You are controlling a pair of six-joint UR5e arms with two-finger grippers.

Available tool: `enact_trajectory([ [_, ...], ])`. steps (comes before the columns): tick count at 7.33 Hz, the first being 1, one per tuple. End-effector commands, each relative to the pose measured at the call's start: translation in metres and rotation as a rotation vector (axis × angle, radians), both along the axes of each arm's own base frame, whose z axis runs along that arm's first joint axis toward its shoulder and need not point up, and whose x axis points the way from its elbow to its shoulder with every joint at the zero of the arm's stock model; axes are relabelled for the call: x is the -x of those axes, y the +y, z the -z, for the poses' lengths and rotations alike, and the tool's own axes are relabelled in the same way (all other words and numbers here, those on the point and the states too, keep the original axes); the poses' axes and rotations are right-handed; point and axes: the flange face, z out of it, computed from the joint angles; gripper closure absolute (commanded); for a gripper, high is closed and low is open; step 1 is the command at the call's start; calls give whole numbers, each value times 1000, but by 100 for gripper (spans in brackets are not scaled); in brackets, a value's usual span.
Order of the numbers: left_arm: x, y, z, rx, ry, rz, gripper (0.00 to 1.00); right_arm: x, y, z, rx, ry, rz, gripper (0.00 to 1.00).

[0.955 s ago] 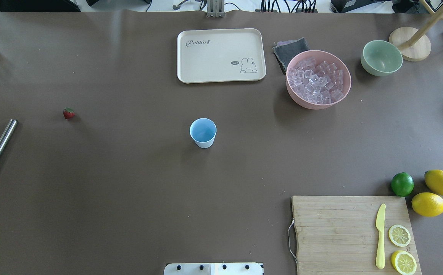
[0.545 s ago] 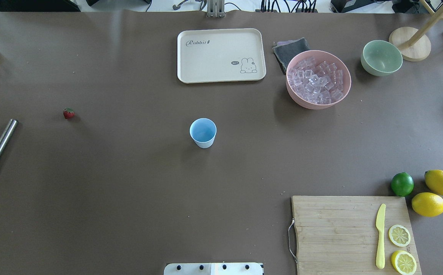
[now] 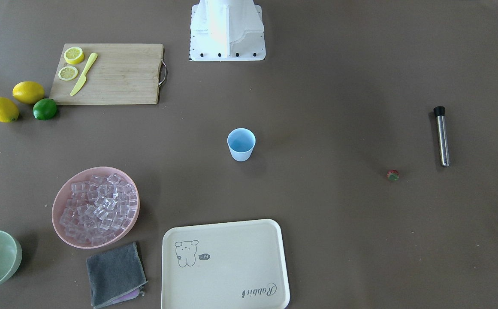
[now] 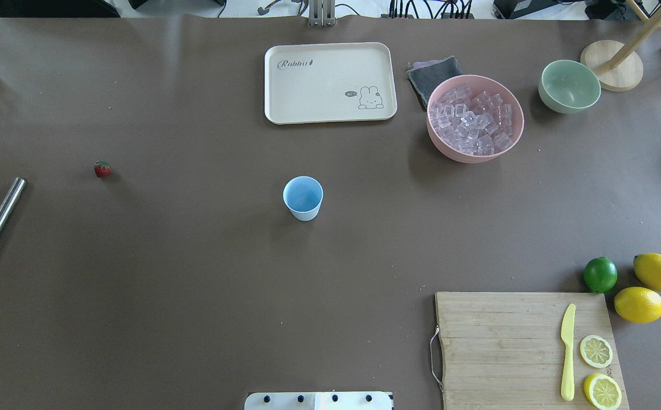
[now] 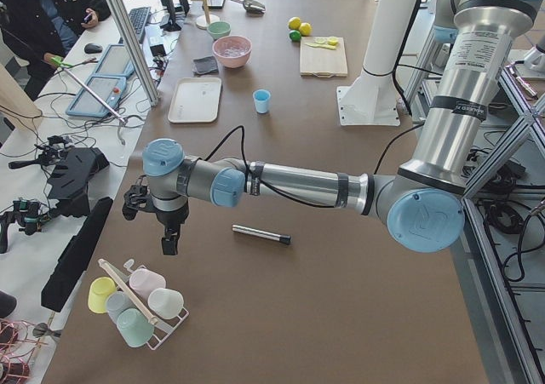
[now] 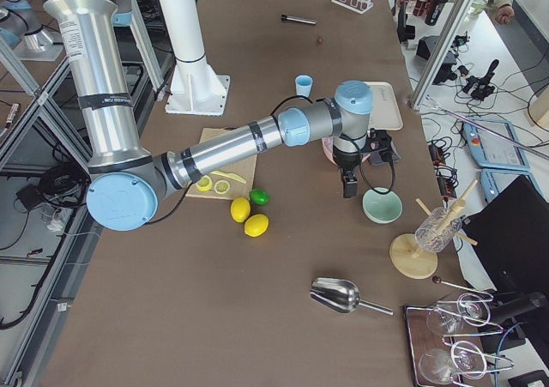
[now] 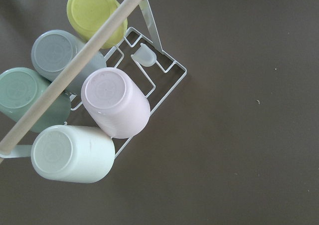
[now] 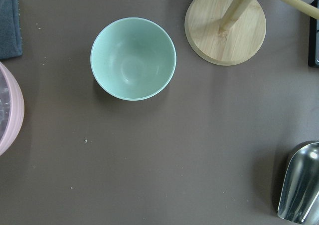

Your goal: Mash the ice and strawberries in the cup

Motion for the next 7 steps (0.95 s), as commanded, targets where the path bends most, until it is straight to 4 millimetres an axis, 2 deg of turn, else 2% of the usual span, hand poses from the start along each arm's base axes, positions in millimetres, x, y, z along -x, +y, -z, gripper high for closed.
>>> enact_trajectory([
  [1, 0, -1, 11, -51, -9, -7, 2, 2, 1, -6, 13, 10, 1, 0],
  [2, 0, -1, 15, -63, -8, -9, 2, 17, 1, -1, 13, 4, 13, 0],
  [3, -1, -4, 25, -94, -5, -9, 2, 40, -15, 41, -4, -20, -40, 0],
  [4, -8, -7, 33, -115, 0, -20, 2, 79, -15, 60, -17, -9, -30, 0],
  [6, -12, -9, 41, -151, 6, -20, 2, 170, -14, 133, -18, -24, -82, 0],
  [7, -12, -7, 41, -165, 11, -21, 2, 216, -8, 157, -27, -14, -101, 0],
])
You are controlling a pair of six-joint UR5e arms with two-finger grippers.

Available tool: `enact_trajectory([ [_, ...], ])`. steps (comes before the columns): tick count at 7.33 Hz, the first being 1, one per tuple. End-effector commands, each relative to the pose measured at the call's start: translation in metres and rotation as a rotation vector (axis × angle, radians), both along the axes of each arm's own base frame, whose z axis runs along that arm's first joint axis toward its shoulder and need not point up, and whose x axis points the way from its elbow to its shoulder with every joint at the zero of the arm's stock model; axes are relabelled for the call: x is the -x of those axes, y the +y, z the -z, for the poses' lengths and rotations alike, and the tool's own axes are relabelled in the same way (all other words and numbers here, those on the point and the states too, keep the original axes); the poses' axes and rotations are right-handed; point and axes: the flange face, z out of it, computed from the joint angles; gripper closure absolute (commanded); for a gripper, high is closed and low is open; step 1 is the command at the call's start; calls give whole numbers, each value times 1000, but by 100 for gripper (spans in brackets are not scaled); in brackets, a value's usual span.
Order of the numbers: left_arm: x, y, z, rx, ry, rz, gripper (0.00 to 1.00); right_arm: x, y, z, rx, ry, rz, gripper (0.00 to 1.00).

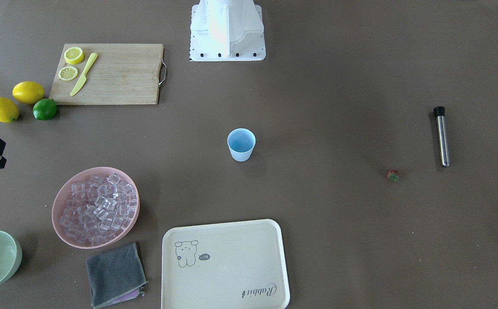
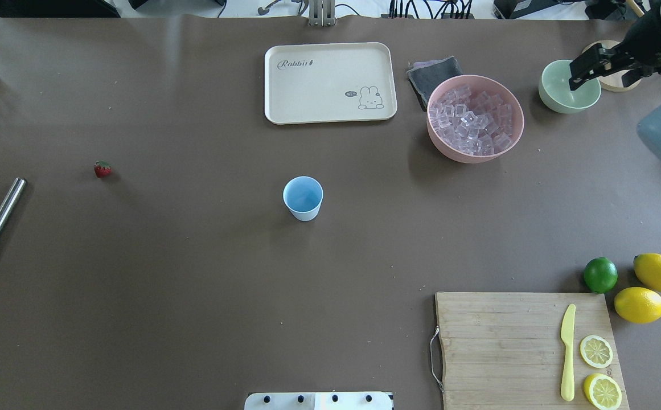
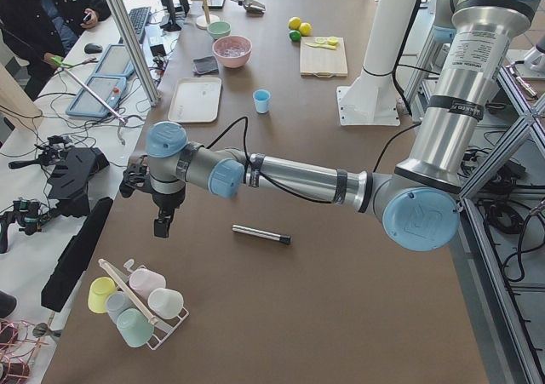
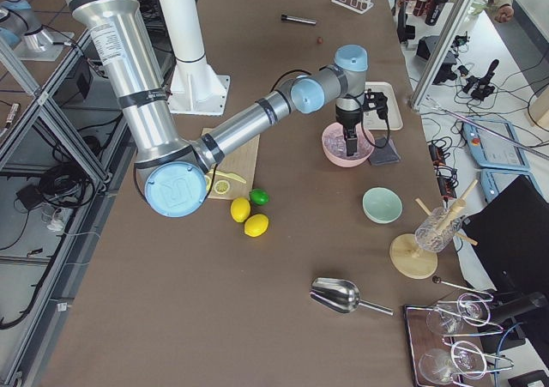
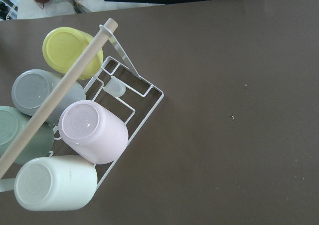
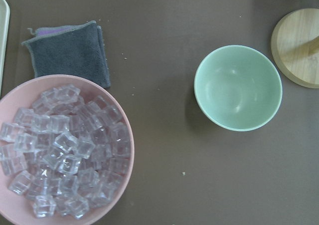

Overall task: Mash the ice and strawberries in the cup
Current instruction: 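Move the right gripper over the pink bowl of ice cubes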

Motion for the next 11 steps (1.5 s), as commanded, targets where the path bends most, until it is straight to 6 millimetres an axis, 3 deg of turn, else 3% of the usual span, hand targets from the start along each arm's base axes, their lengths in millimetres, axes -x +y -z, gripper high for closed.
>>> enact_trajectory([
  [1, -2, -2, 9, -32, 7, -3, 2, 90, 19, 45, 12, 1, -45, 0],
  [2, -2, -3, 9, -45, 6, -2, 2, 105, 23, 56, 45, -19, -78, 0],
  [4, -4, -3, 9, -50, 8, -5, 2, 140, 30, 43, 85, 28, -132, 0],
  [6, -5, -3, 9, -52, 8, -8, 2, 148, 19, 28, 123, 43, -174, 0],
  [8, -19, -3, 9, -47, 9, -28, 2, 172, -13, -11, 114, -29, -265, 0],
  [11, -30, -5, 9, -28, 18, -22, 2, 186, -20, -18, 78, -5, -290, 0],
])
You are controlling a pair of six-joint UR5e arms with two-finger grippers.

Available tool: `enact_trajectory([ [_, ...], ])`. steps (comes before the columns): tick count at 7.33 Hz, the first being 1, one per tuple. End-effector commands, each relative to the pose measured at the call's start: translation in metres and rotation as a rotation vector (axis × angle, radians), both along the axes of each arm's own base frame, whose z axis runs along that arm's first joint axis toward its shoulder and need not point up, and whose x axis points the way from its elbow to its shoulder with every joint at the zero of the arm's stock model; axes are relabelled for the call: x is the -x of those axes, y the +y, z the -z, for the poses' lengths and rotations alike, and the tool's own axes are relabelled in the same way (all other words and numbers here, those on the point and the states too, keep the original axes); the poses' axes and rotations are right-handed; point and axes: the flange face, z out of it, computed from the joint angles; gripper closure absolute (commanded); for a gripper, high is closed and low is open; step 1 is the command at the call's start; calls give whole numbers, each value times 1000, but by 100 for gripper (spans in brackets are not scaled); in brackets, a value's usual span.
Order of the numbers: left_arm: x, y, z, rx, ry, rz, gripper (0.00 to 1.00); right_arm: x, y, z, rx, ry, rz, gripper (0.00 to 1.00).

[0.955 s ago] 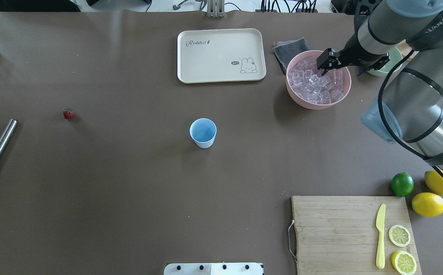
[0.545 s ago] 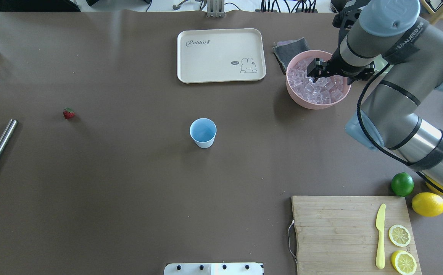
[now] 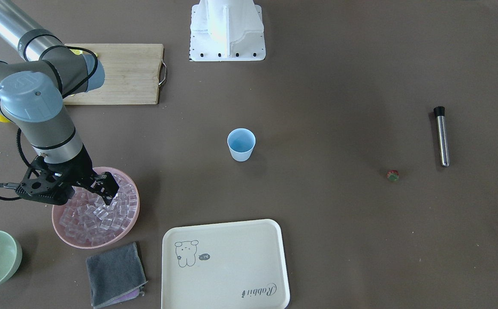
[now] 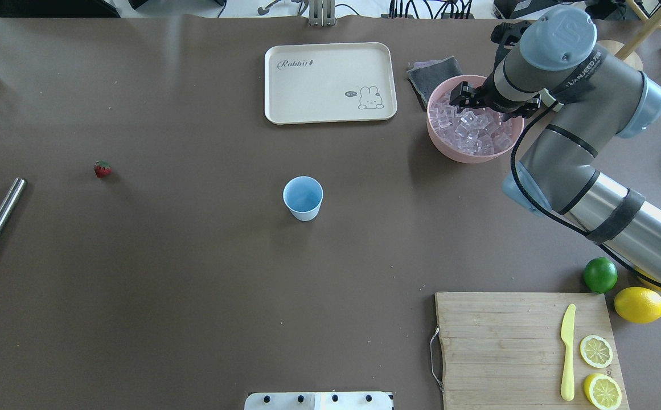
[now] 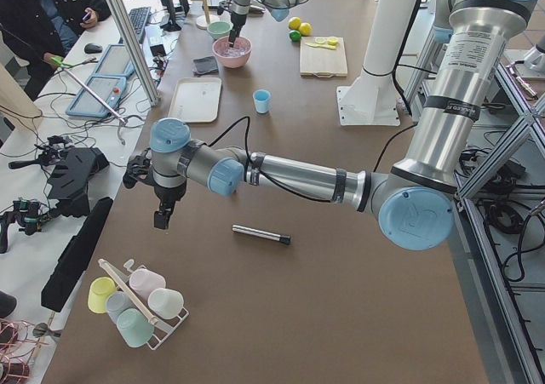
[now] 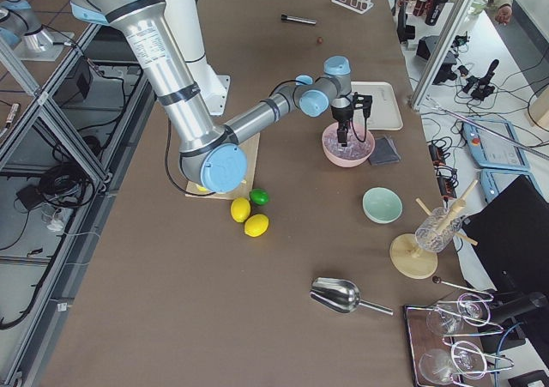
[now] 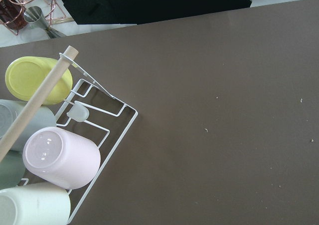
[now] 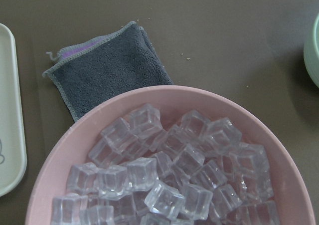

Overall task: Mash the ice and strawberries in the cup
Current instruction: 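Lower the right gripper into the bowl and grasp an ice cube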

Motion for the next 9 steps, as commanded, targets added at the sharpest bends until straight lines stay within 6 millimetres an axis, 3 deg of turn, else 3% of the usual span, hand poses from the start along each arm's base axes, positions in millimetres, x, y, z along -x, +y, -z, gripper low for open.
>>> enact_trajectory([
  [1, -8, -1, 1, 3, 10, 8, 2, 14, 2, -7, -14, 27, -4, 0],
  [7, -8, 3, -8, 0, 5, 9, 2, 25, 9, -22, -2, 48, 21, 1],
  [9, -8, 7, -13, -20, 6, 8, 2, 34, 14, -18, -3, 40, 30, 2],
])
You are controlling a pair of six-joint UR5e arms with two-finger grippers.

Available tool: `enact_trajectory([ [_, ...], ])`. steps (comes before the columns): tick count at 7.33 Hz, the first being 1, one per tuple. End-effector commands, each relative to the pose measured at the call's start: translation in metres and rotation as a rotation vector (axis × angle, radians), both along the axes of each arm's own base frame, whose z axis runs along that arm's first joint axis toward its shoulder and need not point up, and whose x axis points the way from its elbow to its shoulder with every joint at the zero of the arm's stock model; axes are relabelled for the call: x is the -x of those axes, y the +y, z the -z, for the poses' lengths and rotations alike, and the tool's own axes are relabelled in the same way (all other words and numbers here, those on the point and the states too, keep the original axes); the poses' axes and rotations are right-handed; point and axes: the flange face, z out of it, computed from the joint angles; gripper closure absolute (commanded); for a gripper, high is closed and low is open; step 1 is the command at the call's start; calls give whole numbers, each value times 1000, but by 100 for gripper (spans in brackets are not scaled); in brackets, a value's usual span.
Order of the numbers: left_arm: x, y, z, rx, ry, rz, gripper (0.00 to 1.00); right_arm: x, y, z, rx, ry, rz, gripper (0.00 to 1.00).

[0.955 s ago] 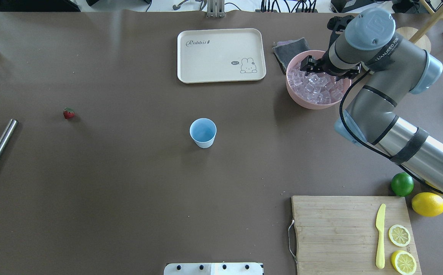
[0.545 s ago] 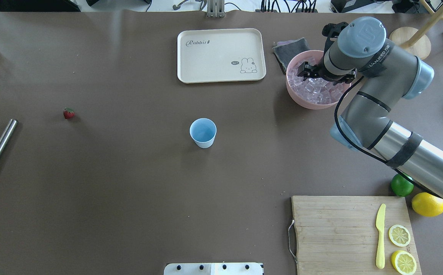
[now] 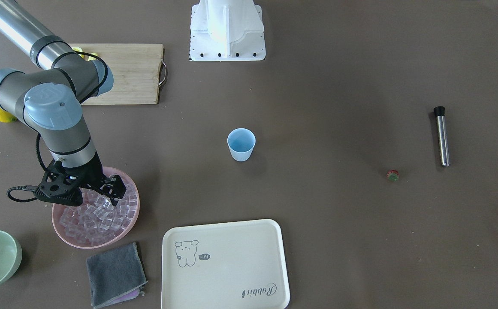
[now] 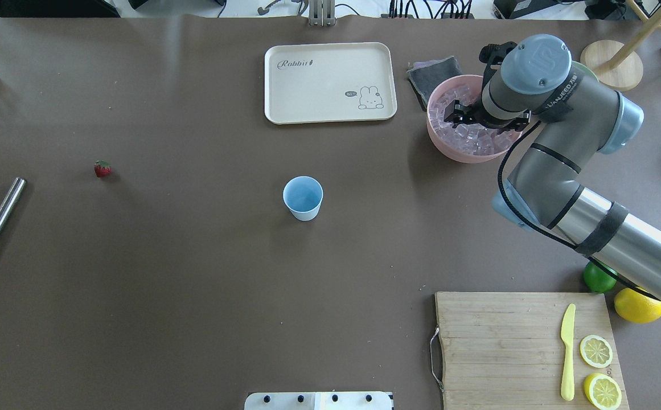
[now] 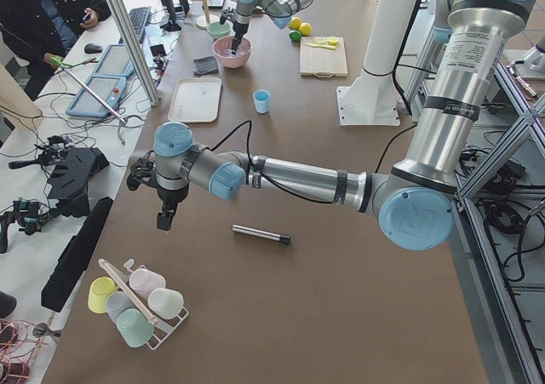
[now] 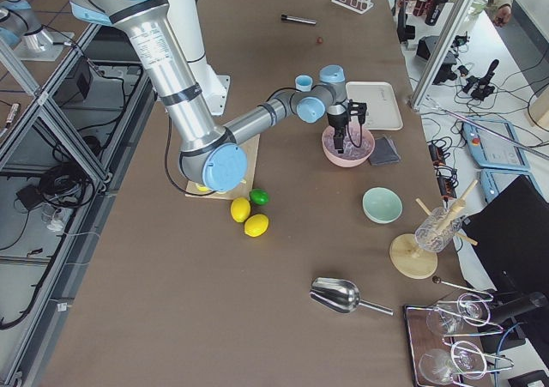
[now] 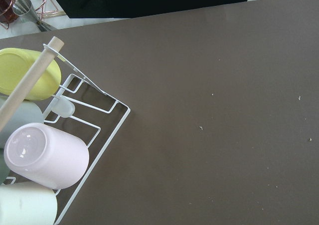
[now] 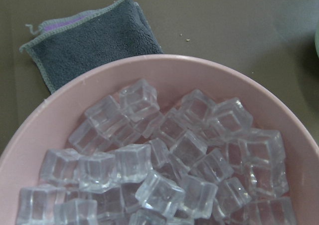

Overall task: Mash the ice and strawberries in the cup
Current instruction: 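Lower the right gripper into the bowl and grasp an ice cube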

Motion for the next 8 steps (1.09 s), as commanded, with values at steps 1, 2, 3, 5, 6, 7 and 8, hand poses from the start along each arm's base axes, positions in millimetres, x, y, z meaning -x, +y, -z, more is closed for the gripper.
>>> enact_trajectory([
  [1, 0, 4, -6, -15, 0, 0, 2, 8, 4, 2, 0, -3, 9, 5],
  [2, 0, 3, -10, -8, -4, 0, 2, 8, 5, 3, -5, -2, 15, 23],
  [3, 0, 3, -12, -6, -4, 0, 2, 8, 6, -1, -2, 3, 18, 57],
  [5, 0, 4, -13, -5, -4, -1, 2, 8, 6, -1, -5, 3, 20, 86],
  [6, 1, 6, -19, -7, -6, 0, 2, 7, 4, 4, -1, -6, -2, 99],
  [7, 1, 9, -31, -15, -4, 1, 2, 5, 4, 3, -10, -12, -9, 100],
  [8, 1, 12, -41, -22, -3, 2, 2, -2, -2, 9, -31, -31, -20, 100],
])
